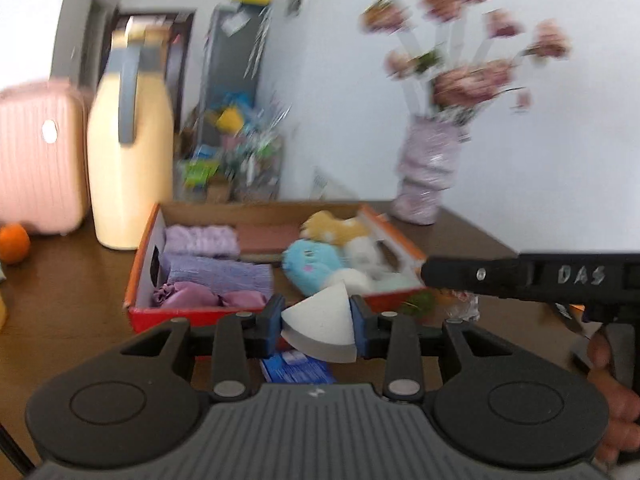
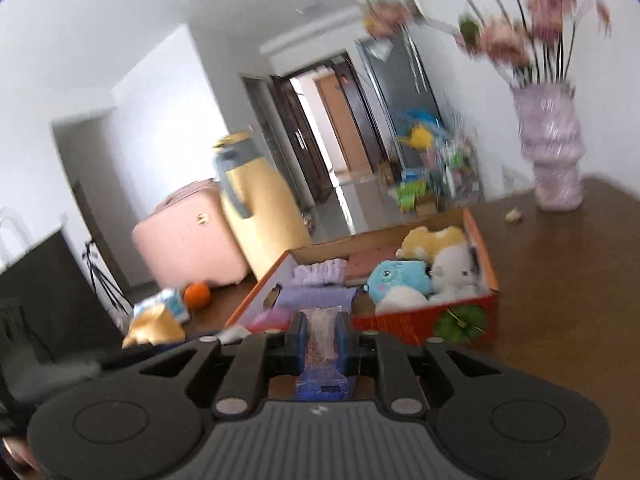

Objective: Organize soft objects

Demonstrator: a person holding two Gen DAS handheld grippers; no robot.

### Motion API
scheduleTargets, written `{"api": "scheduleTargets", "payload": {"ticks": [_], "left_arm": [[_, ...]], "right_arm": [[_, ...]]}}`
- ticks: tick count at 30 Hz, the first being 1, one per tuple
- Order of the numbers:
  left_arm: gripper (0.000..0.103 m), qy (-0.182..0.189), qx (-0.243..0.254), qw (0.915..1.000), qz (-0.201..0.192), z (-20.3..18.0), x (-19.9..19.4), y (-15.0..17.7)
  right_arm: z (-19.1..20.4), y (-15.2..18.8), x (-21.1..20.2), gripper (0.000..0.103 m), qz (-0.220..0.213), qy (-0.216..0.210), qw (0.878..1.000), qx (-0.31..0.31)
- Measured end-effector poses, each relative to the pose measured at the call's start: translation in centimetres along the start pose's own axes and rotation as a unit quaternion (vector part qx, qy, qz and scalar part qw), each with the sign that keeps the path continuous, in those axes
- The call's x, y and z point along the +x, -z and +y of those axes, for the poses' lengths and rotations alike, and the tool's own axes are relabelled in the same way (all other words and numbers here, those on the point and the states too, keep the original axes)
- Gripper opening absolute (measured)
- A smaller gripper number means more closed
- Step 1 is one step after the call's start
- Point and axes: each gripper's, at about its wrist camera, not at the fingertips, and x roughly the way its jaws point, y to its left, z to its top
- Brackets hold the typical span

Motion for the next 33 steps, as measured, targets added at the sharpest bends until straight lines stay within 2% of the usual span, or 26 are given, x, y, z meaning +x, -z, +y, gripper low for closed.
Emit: {"api": "scheduleTargets", "payload": {"ticks": [3, 9, 11, 12, 13, 14, 15, 16, 18, 23, 27, 33], "left_arm": [[0.035, -0.018, -0.029, 0.9988, 0.035, 2.1, 5.8, -1.9], [0.037, -0.022, -0.046, 0.9962, 0.070, 4.8, 13.7, -3.7], [0.053, -0.022, -0.042, 0.9955, 0.082, 5.1, 15.3, -3.7], [0.056, -0.019, -0.041, 0.9954, 0.084, 5.1, 15.9, -3.6], [0.064, -0.017, -0.042, 0.9951, 0.088, 5.1, 16.3, -3.6], [0.069, -0.010, -0.044, 0.9946, 0.094, 5.1, 16.8, -3.4], [0.069, 0.000, -0.045, 0.9943, 0.096, 5.2, 17.2, -3.4], [0.069, 0.014, -0.049, 0.9940, 0.097, 5.3, 17.4, -3.2], [0.069, 0.018, -0.050, 0.9941, 0.094, 5.5, 17.3, -3.1], [0.070, -0.007, -0.055, 0.9957, 0.074, 6.8, 15.3, -4.0], [0.072, -0.050, -0.055, 0.9963, 0.044, 8.2, 11.2, -5.4], [0.084, -0.121, -0.032, 0.9922, -0.003, 8.7, 3.2, -6.2]], "right_arm": [[-1.9, -2.6, 5.5, 0.015, 0.017, -0.009, 0.999, 0.042], [-3.4, -5.3, 14.8, 0.015, 0.063, -0.004, 0.998, 0.030], [-3.5, -5.3, 16.9, 0.018, 0.077, -0.005, 0.997, 0.021], [-3.6, -5.4, 17.8, 0.019, 0.082, -0.005, 0.996, 0.019], [-3.6, -5.4, 18.6, 0.023, 0.087, 0.000, 0.996, 0.013], [-3.6, -5.5, 19.2, 0.025, 0.093, 0.004, 0.996, 0.006], [-3.6, -5.4, 19.6, 0.026, 0.095, 0.007, 0.995, 0.000], [-3.6, -5.3, 19.6, 0.027, 0.094, 0.007, 0.996, -0.004], [-3.7, -5.4, 19.6, 0.028, 0.091, 0.007, 0.996, -0.005], [-3.8, -5.8, 17.4, 0.029, 0.082, 0.015, 0.996, -0.001], [-3.0, -6.9, 13.3, 0.031, 0.068, 0.022, 0.997, -0.013], [0.0, -7.2, 3.9, 0.053, 0.018, 0.055, 0.995, -0.082]]}}
